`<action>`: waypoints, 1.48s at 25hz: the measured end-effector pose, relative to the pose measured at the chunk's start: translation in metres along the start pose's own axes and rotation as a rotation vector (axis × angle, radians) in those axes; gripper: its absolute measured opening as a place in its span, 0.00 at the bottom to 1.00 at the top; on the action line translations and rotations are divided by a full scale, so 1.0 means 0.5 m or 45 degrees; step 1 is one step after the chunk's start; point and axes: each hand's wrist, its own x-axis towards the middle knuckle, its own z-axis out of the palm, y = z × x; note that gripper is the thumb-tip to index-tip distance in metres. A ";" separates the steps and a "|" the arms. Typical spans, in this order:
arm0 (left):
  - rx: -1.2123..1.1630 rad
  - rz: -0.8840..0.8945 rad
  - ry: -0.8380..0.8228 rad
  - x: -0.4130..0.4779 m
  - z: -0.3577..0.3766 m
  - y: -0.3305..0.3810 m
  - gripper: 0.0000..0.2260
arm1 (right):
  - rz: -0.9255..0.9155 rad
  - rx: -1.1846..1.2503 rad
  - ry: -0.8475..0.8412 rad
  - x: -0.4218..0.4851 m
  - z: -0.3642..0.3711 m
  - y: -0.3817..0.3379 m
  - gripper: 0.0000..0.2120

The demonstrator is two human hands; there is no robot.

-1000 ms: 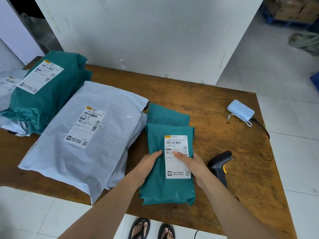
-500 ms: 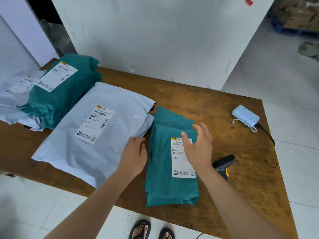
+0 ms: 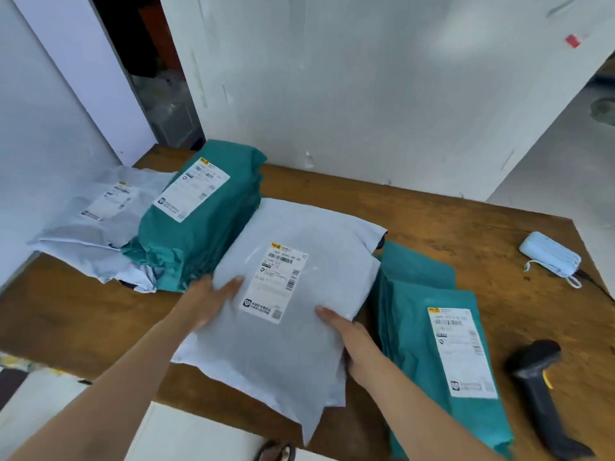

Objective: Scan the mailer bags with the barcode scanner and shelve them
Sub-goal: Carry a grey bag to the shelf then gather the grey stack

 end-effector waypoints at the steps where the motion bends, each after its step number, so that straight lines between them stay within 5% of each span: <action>1: -0.184 -0.034 -0.085 0.001 -0.012 -0.004 0.37 | 0.004 0.043 0.023 0.008 0.009 0.000 0.22; 4: -0.680 -0.202 -0.433 0.006 -0.031 -0.017 0.26 | -0.016 0.079 0.117 0.017 0.017 0.005 0.27; 7: -0.815 -0.242 -0.683 0.010 -0.030 -0.018 0.25 | 0.025 0.164 0.180 0.015 0.030 0.004 0.20; 10: -0.950 -0.259 -0.743 0.019 -0.026 -0.009 0.22 | 0.051 0.234 0.219 0.014 0.039 0.001 0.14; 13: -0.974 -0.228 -0.726 0.012 -0.031 0.001 0.17 | -0.002 0.189 0.208 0.007 0.055 -0.007 0.19; 17: -1.015 0.031 -0.664 -0.019 -0.035 0.052 0.25 | -0.190 0.138 0.239 -0.035 0.036 -0.067 0.31; 22: -1.082 0.389 -0.691 -0.097 -0.056 0.225 0.18 | -0.515 0.102 0.303 -0.176 -0.034 -0.211 0.24; 26: -1.064 0.643 -0.871 -0.223 0.002 0.381 0.08 | -0.719 0.182 0.482 -0.334 -0.160 -0.252 0.20; 32: -0.997 0.931 -1.152 -0.519 0.220 0.603 0.27 | -0.959 0.290 0.641 -0.654 -0.452 -0.235 0.18; 37: -0.979 1.059 -1.276 -0.806 0.473 0.742 0.26 | -1.087 0.326 0.855 -0.921 -0.742 -0.167 0.24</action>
